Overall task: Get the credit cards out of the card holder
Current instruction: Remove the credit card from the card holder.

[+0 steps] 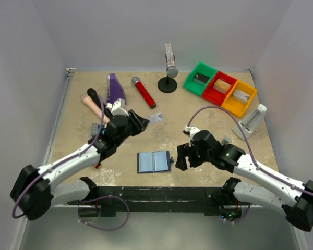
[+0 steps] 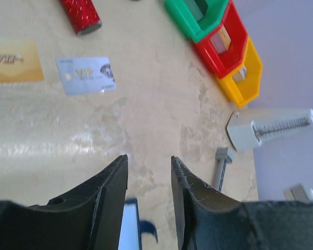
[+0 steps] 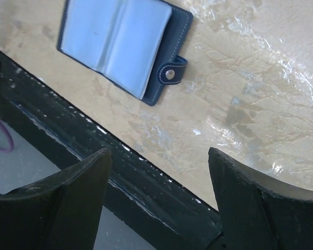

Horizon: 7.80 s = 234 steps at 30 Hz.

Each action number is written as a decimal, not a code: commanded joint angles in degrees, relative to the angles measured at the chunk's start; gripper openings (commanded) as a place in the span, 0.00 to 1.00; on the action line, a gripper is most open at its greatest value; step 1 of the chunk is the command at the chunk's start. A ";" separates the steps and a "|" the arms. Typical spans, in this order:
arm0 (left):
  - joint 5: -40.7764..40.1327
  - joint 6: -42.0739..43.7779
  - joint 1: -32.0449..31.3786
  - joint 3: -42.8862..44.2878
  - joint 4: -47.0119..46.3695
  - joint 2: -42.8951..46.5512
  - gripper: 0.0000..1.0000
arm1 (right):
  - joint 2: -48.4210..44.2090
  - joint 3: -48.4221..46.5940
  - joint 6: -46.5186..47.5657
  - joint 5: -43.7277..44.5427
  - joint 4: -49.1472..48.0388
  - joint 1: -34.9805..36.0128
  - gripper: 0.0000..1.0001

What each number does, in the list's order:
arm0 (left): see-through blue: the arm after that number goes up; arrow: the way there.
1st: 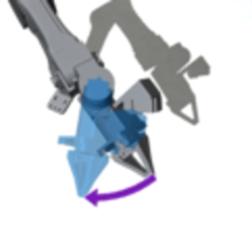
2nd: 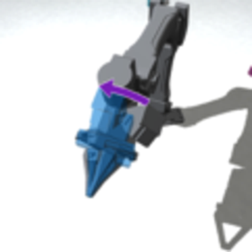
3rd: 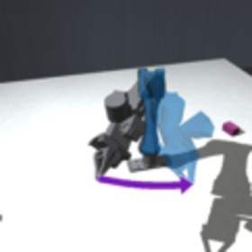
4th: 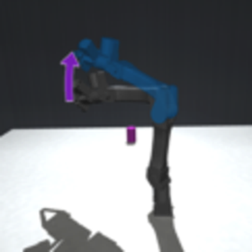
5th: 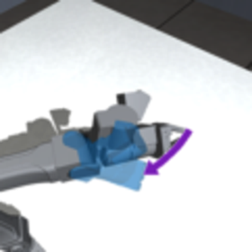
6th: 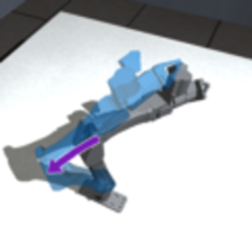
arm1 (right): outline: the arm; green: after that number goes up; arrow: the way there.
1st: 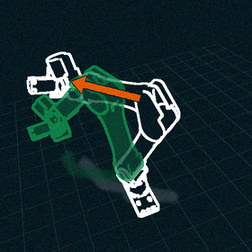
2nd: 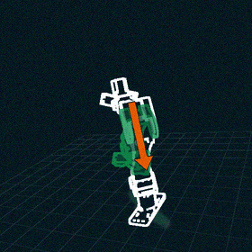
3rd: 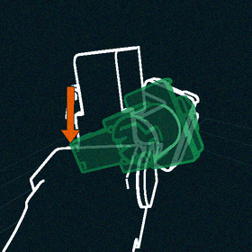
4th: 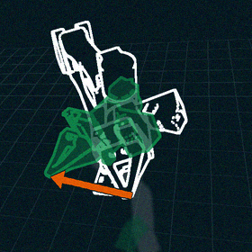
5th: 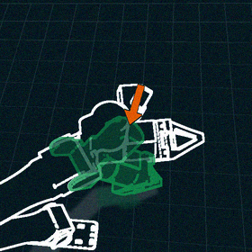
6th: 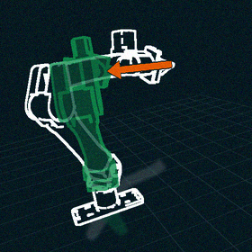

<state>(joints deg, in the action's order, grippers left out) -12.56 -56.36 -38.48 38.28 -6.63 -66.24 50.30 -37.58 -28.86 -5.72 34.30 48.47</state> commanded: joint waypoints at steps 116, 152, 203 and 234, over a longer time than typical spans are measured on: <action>29.95 0.37 -6.78 -26.59 -22.46 0.76 0.44 | 30.12 -10.05 -3.39 -3.16 -4.07 2.60 0.00; 30.05 1.78 -7.58 -23.60 -19.65 -0.74 0.37 | 30.03 -9.44 -3.57 -2.02 -3.63 2.60 0.00; 29.96 7.57 -6.08 -18.07 -12.97 3.57 0.55 | 17.99 -7.24 -1.81 -10.54 -9.34 2.60 0.00; 28.29 13.64 -10.83 -13.67 -9.63 -5.92 0.57 | 20.01 -10.23 -3.75 -12.57 -10.31 2.60 0.00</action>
<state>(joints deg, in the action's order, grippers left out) 16.08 -43.77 -48.75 22.74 -13.67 -71.81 70.17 -45.10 -32.08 -16.49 25.89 50.98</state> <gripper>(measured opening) 0.569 0.034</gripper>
